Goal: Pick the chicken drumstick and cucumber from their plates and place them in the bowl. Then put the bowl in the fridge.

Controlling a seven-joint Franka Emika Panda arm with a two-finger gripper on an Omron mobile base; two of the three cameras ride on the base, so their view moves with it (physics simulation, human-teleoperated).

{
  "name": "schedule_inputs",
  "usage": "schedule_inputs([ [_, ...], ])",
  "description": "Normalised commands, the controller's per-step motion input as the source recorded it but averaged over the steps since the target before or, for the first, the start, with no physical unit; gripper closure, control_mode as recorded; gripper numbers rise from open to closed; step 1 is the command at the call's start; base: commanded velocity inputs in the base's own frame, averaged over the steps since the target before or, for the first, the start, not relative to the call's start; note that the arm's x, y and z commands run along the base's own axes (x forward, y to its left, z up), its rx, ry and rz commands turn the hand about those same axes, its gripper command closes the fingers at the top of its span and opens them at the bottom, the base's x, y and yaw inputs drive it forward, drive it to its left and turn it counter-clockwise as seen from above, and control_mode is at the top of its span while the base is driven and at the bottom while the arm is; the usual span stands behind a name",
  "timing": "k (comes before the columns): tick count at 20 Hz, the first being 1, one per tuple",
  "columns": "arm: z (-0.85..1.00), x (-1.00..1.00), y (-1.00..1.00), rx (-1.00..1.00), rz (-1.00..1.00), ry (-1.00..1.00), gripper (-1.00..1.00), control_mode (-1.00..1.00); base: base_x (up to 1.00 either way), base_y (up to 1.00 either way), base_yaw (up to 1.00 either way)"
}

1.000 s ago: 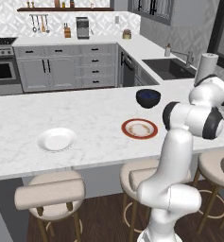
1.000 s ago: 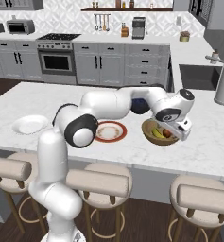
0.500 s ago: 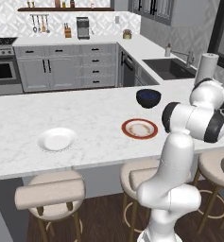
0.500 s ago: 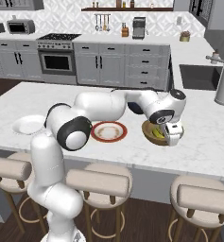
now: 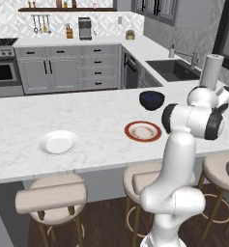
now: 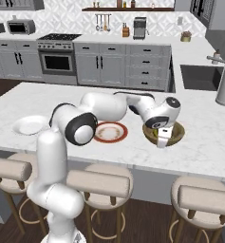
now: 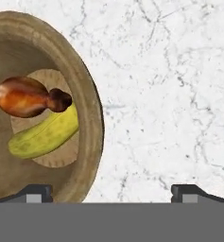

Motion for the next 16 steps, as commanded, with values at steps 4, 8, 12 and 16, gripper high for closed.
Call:
schedule_inputs([
  [4, -0.33, 0.42, -0.47, 0.13, 0.01, 0.00, -1.00, -1.00, 0.00, 0.00, 0.00],
  [8, -0.22, 0.33, -0.17, 0.01, 0.00, 0.00, -1.00, -1.00, 0.00, 0.00, 0.00],
  [12, -0.32, 0.23, 0.01, 0.00, 0.00, 0.00, -1.00, -1.00, 0.00, 0.00, 0.00],
  [16, -0.52, 0.02, 0.38, 0.00, 0.00, 0.00, -1.00, -1.00, 0.00, 0.00, 0.00],
])
